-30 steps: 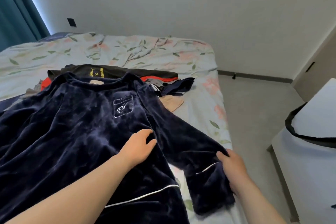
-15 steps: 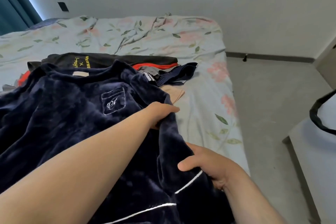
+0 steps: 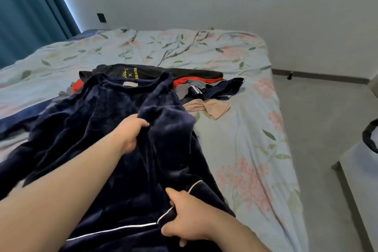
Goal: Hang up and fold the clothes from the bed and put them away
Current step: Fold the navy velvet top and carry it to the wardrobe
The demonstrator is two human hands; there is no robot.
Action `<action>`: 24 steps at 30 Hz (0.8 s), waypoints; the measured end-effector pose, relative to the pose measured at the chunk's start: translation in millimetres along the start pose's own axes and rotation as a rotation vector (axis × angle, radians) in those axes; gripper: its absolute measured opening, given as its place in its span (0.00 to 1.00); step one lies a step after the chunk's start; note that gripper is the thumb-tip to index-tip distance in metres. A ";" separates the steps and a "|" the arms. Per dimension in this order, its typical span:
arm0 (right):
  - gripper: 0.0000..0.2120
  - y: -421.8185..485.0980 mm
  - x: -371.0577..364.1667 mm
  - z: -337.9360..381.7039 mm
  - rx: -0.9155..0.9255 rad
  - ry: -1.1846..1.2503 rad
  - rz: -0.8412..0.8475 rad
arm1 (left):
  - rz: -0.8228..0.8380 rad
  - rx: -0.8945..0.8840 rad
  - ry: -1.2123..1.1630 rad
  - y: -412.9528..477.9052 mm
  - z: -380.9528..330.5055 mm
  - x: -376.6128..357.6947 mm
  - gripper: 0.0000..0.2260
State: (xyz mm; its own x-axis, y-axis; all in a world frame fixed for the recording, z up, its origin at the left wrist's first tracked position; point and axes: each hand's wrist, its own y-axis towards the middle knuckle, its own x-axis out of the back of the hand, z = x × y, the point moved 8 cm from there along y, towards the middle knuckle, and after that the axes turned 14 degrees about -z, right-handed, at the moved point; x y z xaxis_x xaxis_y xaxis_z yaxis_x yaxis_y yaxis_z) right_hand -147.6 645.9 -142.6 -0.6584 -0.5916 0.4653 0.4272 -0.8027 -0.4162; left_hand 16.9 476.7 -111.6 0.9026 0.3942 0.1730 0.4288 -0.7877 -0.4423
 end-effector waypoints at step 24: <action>0.22 -2.1 74.3 -70.8 -0.329 -0.305 -0.328 | 0.059 -0.193 0.175 -37.3 111.1 11.2 0.10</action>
State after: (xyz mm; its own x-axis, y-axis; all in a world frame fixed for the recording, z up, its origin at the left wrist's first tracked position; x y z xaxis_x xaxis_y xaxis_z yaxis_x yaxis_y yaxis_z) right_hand -241.2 609.0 -162.4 -0.4942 -0.3486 0.7964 -0.0184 -0.9117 -0.4104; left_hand 6.8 563.1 -191.0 0.9117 0.2704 0.3094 0.3598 -0.8890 -0.2832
